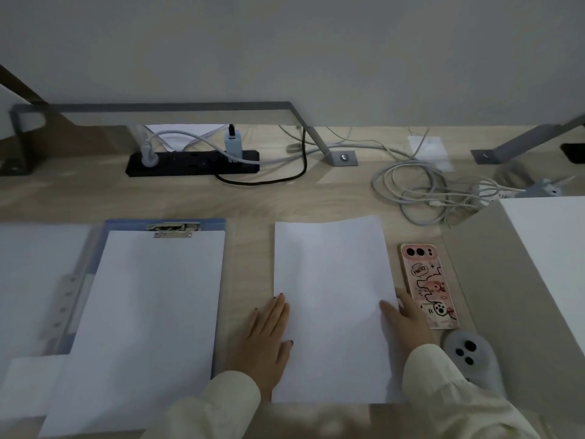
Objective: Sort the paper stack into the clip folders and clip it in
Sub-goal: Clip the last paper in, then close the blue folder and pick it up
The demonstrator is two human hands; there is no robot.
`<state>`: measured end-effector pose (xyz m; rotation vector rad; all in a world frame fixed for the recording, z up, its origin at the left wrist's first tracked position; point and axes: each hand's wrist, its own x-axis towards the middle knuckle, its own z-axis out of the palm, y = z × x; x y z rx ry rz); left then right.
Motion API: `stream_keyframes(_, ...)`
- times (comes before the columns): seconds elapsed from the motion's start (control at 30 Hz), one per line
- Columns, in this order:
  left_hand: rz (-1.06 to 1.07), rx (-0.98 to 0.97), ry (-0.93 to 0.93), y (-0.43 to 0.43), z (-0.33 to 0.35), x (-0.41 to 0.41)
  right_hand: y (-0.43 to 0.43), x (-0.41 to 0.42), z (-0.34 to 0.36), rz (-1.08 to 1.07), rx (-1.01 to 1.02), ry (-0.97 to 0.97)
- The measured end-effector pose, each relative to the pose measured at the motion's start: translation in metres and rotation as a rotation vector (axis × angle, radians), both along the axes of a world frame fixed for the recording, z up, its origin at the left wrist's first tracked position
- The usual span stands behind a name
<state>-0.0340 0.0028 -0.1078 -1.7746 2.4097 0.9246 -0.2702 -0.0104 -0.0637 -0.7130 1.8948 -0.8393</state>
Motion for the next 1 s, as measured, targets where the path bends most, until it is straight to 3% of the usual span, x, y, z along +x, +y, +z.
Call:
stream_keyframes(0.03, 0.119, 0.007, 0.142, -0.001, 0.005, -0.002, 0.002, 0.004, 0.005, -0.061, -0.047, -0.067)
stream_keyframes(0.1, 0.403, 0.213, 0.436, -0.009, 0.022, -0.006, 0.003, 0.010, 0.015, -0.133, -0.112, -0.143)
stream_keyframes(0.2, 0.738, 0.338, 0.791, -0.024, 0.057, -0.002, 0.001, 0.021, 0.030, -0.119, -0.181, -0.180)
stream_keyframes(0.4, 0.811, 0.400, 1.024, -0.040, 0.105, 0.069, -0.012, 0.087, 0.063, -0.100, -0.263, -0.252)
stream_keyframes(0.63, 0.905, 0.222, 0.980, -0.039, 0.110, 0.216, -0.018, 0.230, 0.067, 0.118, -0.135, -0.534)
stream_keyframes(0.8, 0.956, 0.172, 0.919, -0.023, 0.103, 0.312, -0.020, 0.331, 0.049, 0.172, -0.099, -0.535)
stream_keyframes(0.87, 1.006, 0.076, 0.802, -0.019, 0.095, 0.347, -0.020, 0.363, 0.043, 0.199, -0.056, -0.510)
stream_keyframes(1.0, 1.252, -0.273, 0.352, -0.016, 0.067, 0.428, -0.019, 0.404, 0.034, 0.205, 0.002, -0.491)
